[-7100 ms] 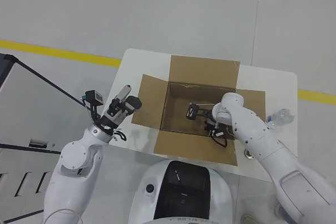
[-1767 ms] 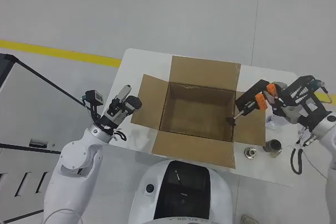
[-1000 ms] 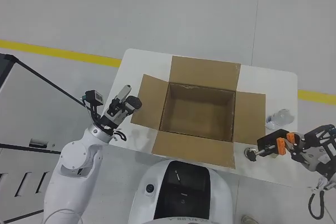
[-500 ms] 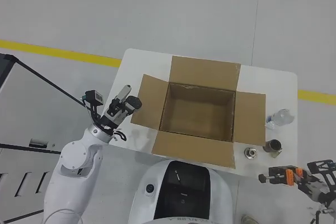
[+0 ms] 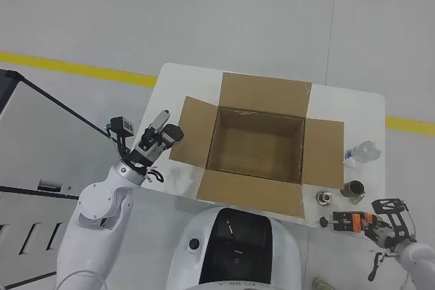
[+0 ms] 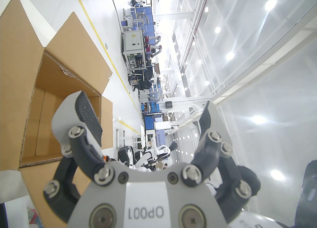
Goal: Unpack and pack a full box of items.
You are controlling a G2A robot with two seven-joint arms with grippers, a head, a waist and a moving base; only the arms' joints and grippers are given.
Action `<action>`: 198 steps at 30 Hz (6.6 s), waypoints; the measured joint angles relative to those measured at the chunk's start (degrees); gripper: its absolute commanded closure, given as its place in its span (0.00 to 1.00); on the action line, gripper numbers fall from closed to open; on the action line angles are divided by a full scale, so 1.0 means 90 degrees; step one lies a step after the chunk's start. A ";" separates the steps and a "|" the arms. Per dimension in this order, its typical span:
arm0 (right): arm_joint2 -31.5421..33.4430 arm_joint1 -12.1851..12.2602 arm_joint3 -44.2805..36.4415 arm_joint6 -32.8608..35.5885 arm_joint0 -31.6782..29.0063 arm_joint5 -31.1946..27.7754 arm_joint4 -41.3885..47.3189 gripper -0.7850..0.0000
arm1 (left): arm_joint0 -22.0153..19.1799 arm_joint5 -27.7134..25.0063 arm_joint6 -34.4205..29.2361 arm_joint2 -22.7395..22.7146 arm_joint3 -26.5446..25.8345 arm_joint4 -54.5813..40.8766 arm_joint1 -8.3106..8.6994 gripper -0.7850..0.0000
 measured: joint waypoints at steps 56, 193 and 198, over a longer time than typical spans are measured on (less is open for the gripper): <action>0.2922 0.0403 -0.1368 0.1417 0.0326 -0.1460 0.5341 0.00 | 0.0000 0.0000 0.0000 0.0000 0.0000 0.0000 0.0000 0.00; 0.0653 0.0044 0.1269 -0.3645 0.1141 -0.2115 0.1023 0.00 | 0.0000 0.0000 0.0000 0.0000 0.0000 0.0000 0.0000 0.00; 0.0648 0.0043 0.1273 -0.3447 0.1140 -0.2095 0.1116 0.00 | 0.0000 0.0000 0.0000 0.0000 0.0000 0.0000 0.0000 0.00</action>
